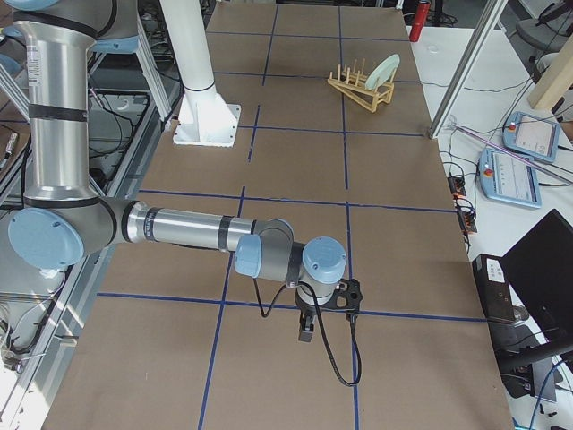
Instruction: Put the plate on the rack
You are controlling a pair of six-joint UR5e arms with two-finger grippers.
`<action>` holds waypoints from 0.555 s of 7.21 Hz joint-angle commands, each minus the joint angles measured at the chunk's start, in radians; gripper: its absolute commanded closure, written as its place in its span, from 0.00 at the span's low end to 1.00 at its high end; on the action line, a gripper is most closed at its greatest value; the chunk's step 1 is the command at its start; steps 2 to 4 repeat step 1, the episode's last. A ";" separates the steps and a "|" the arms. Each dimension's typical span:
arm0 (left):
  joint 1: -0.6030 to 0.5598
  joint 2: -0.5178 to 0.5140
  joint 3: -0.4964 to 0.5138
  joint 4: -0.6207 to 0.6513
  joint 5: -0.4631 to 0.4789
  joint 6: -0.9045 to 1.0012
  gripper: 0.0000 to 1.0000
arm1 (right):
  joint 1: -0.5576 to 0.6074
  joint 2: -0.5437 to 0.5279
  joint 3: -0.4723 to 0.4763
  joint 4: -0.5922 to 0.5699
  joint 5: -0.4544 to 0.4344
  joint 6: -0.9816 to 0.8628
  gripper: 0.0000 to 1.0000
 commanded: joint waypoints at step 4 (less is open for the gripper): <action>0.000 -0.007 -0.001 0.000 0.000 0.000 0.00 | 0.000 0.000 -0.001 0.000 0.000 0.000 0.00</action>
